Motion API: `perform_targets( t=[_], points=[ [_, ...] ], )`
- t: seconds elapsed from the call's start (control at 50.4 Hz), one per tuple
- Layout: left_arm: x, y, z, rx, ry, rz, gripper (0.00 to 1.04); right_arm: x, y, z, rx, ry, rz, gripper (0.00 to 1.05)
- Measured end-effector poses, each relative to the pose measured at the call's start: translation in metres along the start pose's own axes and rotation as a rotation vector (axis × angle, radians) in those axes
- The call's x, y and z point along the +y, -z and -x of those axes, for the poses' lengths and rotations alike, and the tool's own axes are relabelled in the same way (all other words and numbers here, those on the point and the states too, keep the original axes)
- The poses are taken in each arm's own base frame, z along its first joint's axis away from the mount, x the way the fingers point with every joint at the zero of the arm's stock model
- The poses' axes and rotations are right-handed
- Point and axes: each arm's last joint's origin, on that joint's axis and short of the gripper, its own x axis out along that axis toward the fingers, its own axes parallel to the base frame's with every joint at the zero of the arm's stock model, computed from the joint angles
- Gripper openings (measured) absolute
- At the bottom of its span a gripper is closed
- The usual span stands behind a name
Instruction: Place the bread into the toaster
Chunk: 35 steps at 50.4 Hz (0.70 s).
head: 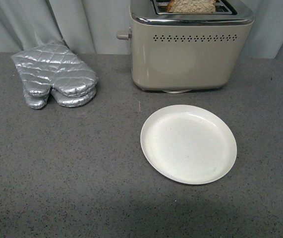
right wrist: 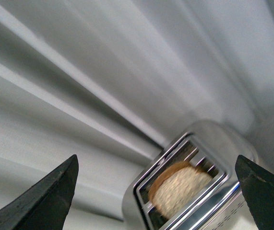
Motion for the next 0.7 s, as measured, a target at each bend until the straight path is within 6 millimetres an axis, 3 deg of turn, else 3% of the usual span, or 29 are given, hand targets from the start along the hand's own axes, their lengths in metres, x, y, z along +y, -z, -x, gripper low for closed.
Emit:
perform_targets(
  t=[0.119,0.238,0.357,0.496,0.695],
  points=[
    [0.0,0.0,0.0,0.0,0.0,0.0,0.98,-0.013,-0.012,0.035,-0.143,-0.098,0.271,0.95],
    [0.0,0.0,0.0,0.0,-0.001,0.0,0.98,-0.041,-0.014,0.074,-0.23,-0.202,0.597,0.93],
    [0.0,0.0,0.0,0.0,0.0,0.0,0.98,-0.067,-0.012,0.094,-0.077,-0.184,0.729,0.74],
    [0.0,0.0,0.0,0.0,0.0,0.0,0.98,-0.099,-0.009,0.105,-0.048,-0.152,0.757,0.55],
    [0.0,0.0,0.0,0.0,0.0,0.0,0.98,-0.139,-0.007,0.125,-0.045,-0.148,0.763,0.14]
  ],
)
